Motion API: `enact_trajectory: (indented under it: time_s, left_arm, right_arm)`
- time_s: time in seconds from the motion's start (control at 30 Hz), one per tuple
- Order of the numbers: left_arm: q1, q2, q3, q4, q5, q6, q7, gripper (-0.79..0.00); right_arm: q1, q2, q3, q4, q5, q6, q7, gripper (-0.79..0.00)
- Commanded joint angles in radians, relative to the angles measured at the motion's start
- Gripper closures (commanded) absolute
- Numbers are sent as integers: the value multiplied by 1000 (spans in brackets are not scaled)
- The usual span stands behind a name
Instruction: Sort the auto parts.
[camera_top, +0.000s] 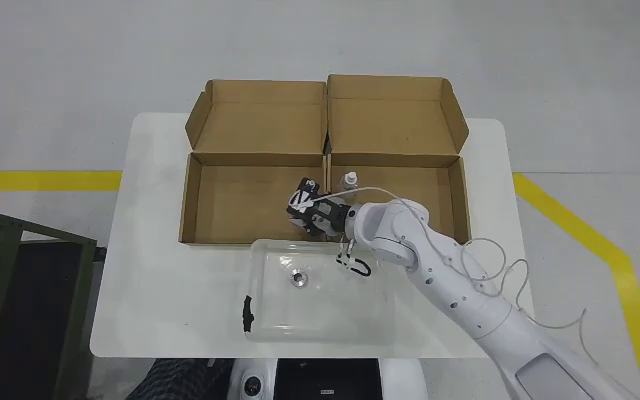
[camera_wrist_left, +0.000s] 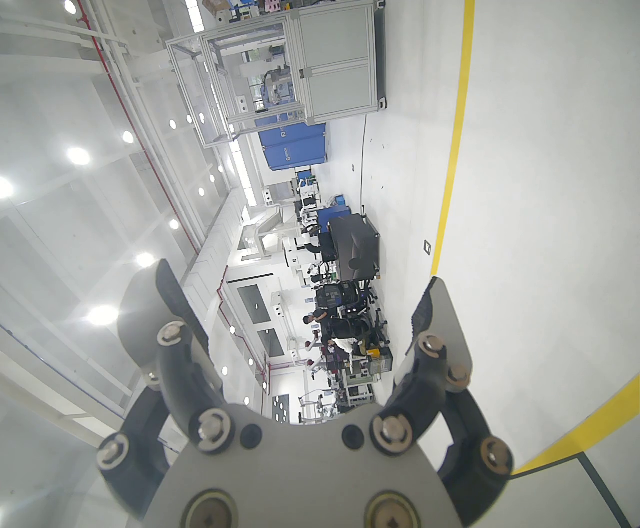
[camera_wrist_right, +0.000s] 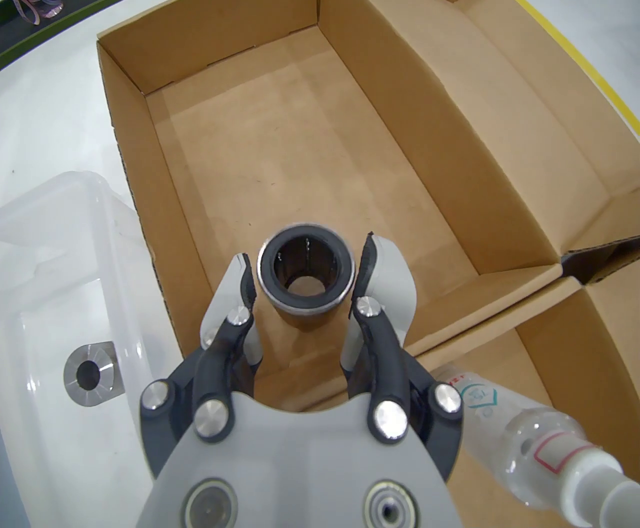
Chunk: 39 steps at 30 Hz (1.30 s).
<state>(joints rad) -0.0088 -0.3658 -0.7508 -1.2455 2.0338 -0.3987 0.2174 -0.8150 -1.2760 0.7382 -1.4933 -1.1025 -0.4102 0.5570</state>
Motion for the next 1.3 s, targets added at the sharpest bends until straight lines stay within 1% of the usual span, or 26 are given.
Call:
enact_trajectory:
  time_s: [0.0, 0.1, 0.13, 0.23, 0.43, 0.7, 0.77, 0.9, 1.03, 1.13, 1.27]
  left_arm:
    - [0, 0, 0, 0, 0, 0, 0, -785]
    - [0, 0, 0, 0, 0, 0, 0, -785]
    - [0, 0, 0, 0, 0, 0, 0, -785]
    - [0, 0, 0, 0, 0, 0, 0, -785]
    - [0, 0, 0, 0, 0, 0, 0, -785]
    - [0, 0, 0, 0, 0, 0, 0, -785]
    - [0, 0, 0, 0, 0, 0, 0, -785]
    - [0, 0, 0, 0, 0, 0, 0, -785]
    - [0, 0, 0, 0, 0, 0, 0, -785]
    - [0, 0, 0, 0, 0, 0, 0, -785]
    - [0, 0, 0, 0, 0, 0, 0, -785]
  right_arm:
    - [-1, -2, 0, -1, -3, 0, 4, -391]
    - [-3, -4, 1, -4, -5, -2, 7, -406]
    - [-4, -5, 1, -9, -8, -3, 6, -431]
    - [-12, -5, 4, -38, -26, -7, 3, -440]
    - [-58, 7, 27, -163, -84, -16, 29, -471]
    - [-188, 38, 53, -370, -186, -69, 96, -548]
    - [-230, 47, 59, -411, -214, -86, 101, -548]
    - [-309, 63, 64, -469, -273, -114, 100, -579]
    - [-366, 74, 60, -496, -315, -140, 84, -610]
    - [-391, 78, 58, -494, -342, -146, 69, -619]
    - [-403, 80, 52, -480, -364, -151, 56, -610]
